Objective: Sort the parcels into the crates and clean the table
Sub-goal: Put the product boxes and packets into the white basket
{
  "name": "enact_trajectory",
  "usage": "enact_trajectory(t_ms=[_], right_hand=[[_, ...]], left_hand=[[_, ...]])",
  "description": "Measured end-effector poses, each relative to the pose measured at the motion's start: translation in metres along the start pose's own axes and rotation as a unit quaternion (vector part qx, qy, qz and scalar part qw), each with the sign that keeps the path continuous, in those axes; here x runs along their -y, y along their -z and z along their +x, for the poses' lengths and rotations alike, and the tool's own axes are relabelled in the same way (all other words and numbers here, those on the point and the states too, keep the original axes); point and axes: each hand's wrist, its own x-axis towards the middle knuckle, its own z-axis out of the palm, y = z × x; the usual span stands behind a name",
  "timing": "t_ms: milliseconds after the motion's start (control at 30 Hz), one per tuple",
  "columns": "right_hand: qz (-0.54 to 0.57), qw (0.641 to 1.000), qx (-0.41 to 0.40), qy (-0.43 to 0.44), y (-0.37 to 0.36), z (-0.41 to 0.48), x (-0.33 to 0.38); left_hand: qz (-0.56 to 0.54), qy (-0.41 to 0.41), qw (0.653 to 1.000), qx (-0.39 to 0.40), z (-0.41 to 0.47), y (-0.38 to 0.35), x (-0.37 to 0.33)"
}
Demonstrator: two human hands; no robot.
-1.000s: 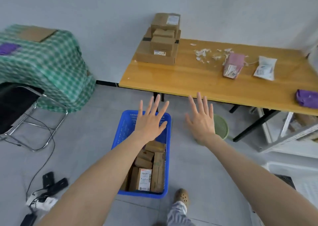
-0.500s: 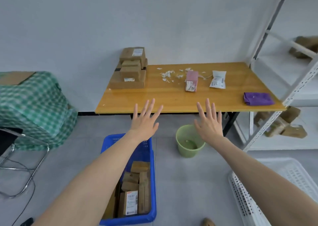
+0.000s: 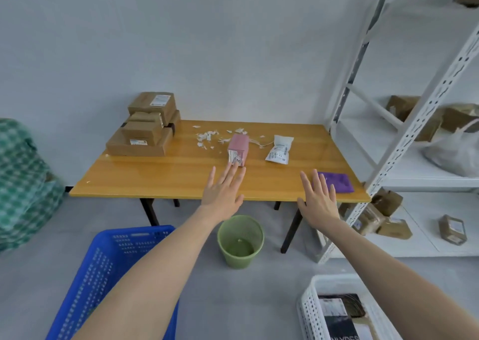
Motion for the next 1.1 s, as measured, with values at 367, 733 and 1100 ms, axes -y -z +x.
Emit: enact_trajectory(t_ms=[367,733,1100], right_hand=[[0.028,0.998,0.054,-0.036,-0.030,0.095,-0.043],[0.062,0.983,0.170,-0.043,-0.055,0.250,-0.039],[0.062,0.943,0.324,-0.055,-0.108,0.357,-0.049]], left_hand=[[0.006,-0.016,0.998,0.053,0.137,-0.022,0.012],[-0.002,-0.031,0.993,0.113,0.306,-0.054,0.065],[-0.050,0.012,0.966,0.254,0.379,-0.100,0.073]])
